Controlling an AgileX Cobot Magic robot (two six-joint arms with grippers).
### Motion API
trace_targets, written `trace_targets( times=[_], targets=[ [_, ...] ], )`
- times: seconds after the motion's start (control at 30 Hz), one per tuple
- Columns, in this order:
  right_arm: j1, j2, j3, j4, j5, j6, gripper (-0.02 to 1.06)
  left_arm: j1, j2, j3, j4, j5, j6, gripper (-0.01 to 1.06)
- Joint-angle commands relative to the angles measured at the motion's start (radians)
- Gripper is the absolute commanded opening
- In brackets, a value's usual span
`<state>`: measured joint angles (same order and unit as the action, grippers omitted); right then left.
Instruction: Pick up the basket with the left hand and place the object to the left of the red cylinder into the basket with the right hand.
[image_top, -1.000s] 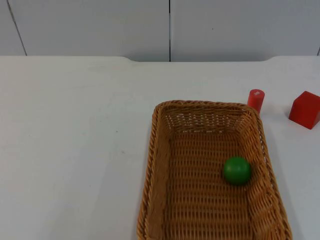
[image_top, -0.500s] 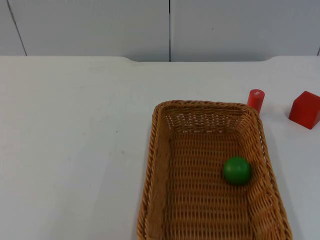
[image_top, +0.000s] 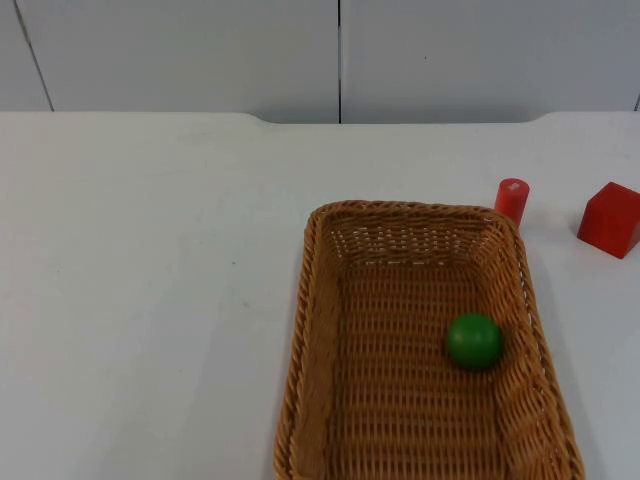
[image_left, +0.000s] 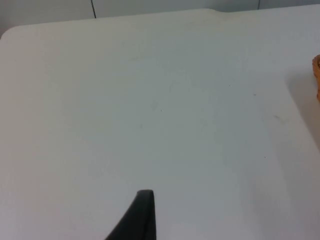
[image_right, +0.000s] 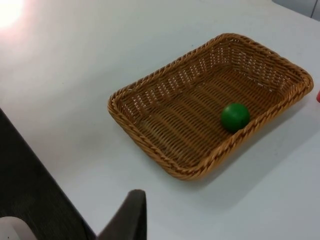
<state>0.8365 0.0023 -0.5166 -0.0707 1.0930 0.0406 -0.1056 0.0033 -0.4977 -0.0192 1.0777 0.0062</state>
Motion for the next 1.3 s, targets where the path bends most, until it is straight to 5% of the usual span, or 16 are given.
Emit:
trace_targets(
  times=[0.0,0.23,0.7,1.27],
  targets=[
    [-0.015,-0.002,0.001,0.004,-0.016,-0.003,1.05,0.003,-0.003,0.003,0.009,-0.003,0.001,1.05],
    [-0.109,-0.002,0.001,0.004,-0.016,-0.003,1.05,0.003,-0.003,0.003,0.009,-0.003,0.001,1.05],
    [-0.679,-0.002,0.001,0.004,-0.016,-0.003,1.05,0.003,-0.003,0.003,0.009,-0.003,0.001,1.05],
    [-0.794,-0.002,0.001,0.004,-0.018,-0.003,1.05,0.01,-0.003,0.003,0.009,-0.003,0.001,1.05]
  ],
)
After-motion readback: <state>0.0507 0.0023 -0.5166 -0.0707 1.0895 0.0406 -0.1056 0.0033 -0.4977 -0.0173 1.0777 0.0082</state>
